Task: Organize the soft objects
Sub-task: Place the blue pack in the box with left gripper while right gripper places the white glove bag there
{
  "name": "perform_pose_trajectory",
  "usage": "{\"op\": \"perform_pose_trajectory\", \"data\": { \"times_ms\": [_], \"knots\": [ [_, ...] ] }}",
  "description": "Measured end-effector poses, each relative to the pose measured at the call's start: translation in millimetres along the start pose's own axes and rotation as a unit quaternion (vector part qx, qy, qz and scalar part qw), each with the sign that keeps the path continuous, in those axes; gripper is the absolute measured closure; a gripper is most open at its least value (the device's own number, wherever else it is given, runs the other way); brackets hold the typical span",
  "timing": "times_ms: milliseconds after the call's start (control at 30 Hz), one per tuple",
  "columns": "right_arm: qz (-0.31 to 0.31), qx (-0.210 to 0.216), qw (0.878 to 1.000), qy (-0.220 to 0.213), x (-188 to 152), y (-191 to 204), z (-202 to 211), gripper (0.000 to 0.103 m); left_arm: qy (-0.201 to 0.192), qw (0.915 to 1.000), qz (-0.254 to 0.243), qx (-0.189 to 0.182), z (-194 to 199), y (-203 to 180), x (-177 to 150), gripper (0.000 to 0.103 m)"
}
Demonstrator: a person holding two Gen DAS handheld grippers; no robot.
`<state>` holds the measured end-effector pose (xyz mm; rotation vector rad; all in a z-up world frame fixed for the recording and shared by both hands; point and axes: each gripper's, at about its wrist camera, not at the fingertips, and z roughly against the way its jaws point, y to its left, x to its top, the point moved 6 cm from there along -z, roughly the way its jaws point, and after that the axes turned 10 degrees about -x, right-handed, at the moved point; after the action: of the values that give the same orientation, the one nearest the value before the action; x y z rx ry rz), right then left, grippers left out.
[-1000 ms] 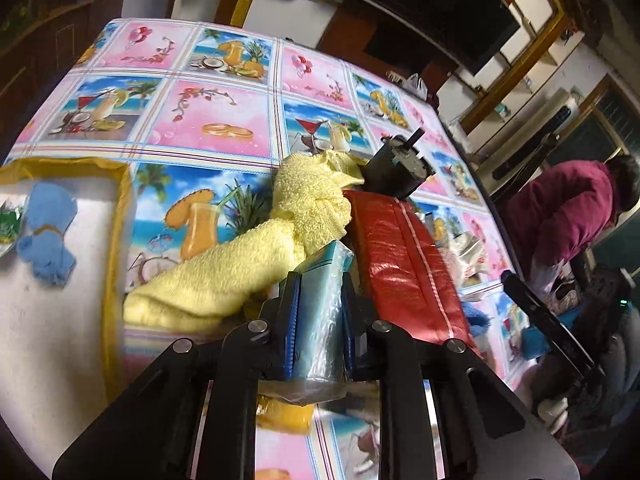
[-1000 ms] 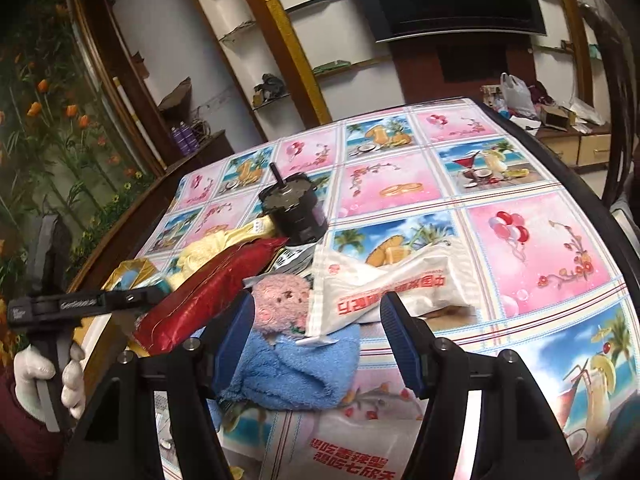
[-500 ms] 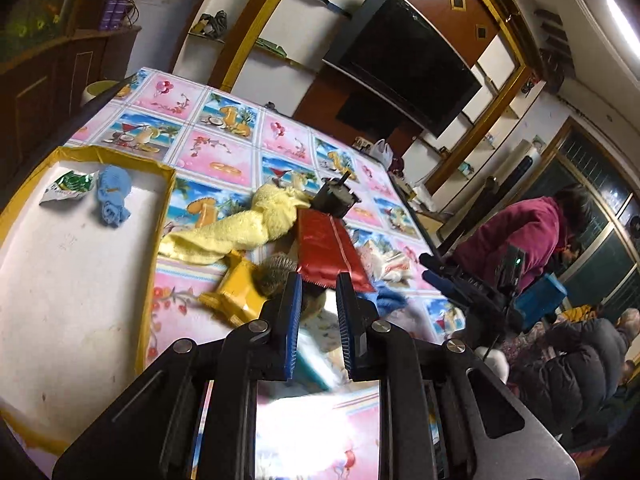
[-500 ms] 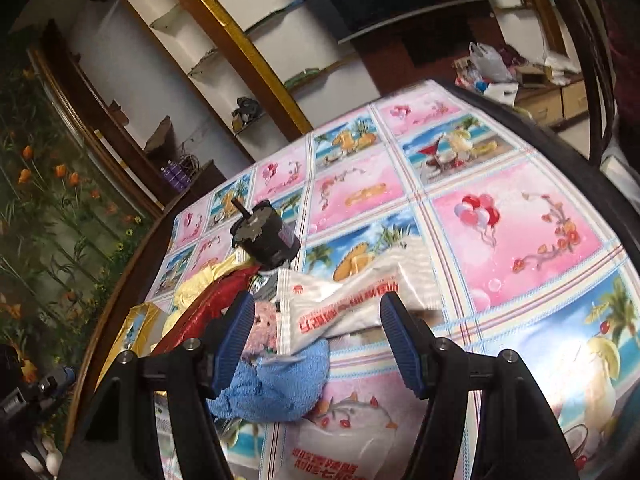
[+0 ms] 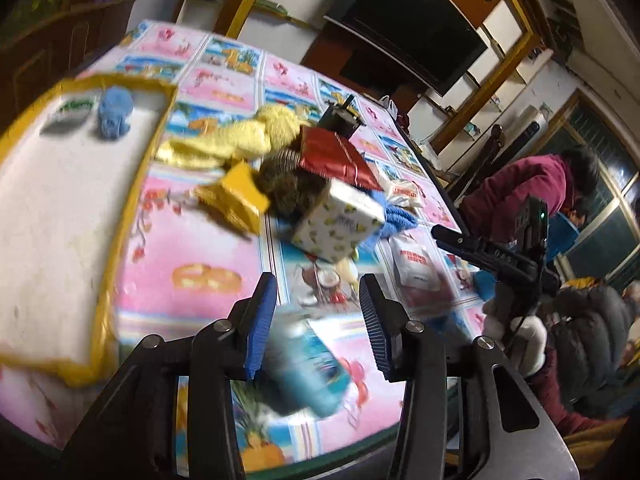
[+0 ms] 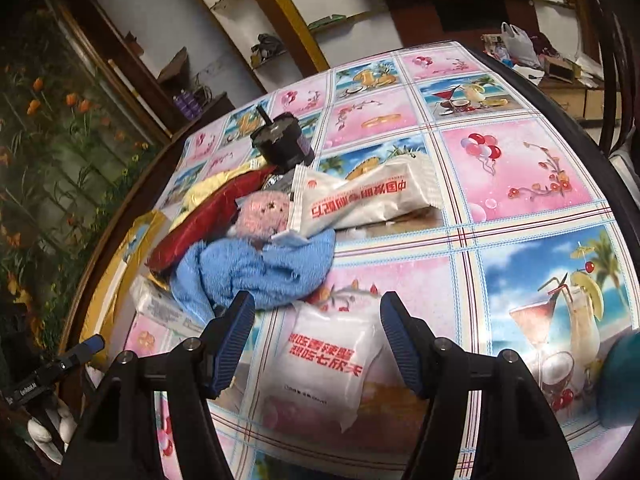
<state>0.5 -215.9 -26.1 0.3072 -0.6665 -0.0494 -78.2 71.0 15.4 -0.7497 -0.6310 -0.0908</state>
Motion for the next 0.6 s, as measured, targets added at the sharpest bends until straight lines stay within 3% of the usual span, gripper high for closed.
{"op": "perform_pose_trajectory", "data": {
  "times_ms": [100, 200, 300, 400, 467, 600],
  "knots": [
    [0.028, -0.018, 0.999, 0.004, -7.4, 3.3, -1.9, 0.038, 0.005, 0.9995, 0.022, 0.023, -3.6, 6.2, -12.5, 0.051],
    [0.033, -0.019, 0.999, 0.008, -11.1, 4.1, -4.6, 0.037, 0.020, 0.9962, 0.022, 0.082, -12.6, 14.6, -23.8, 0.050],
    [0.028, -0.038, 0.999, 0.016, -14.2, -0.5, -6.7, 0.037, 0.029, 0.9871, 0.015, 0.157, -17.7, 21.7, -35.4, 0.050],
    [0.001, -0.063, 0.997, 0.034, -18.2, -12.6, -8.9, 0.037, 0.030, 0.9823, 0.013, 0.184, -24.3, 20.3, -48.9, 0.049],
    [-0.019, -0.053, 0.997, 0.045, -20.0, -14.8, -9.6, 0.037, 0.036, 0.9810, -0.003, 0.191, -31.6, 12.6, -52.4, 0.034],
    [-0.013, -0.051, 0.997, 0.057, -23.4, -1.1, -15.5, 0.037, 0.057, 0.9716, -0.054, 0.223, -49.5, -0.6, -61.0, 0.019]
  ]
}}
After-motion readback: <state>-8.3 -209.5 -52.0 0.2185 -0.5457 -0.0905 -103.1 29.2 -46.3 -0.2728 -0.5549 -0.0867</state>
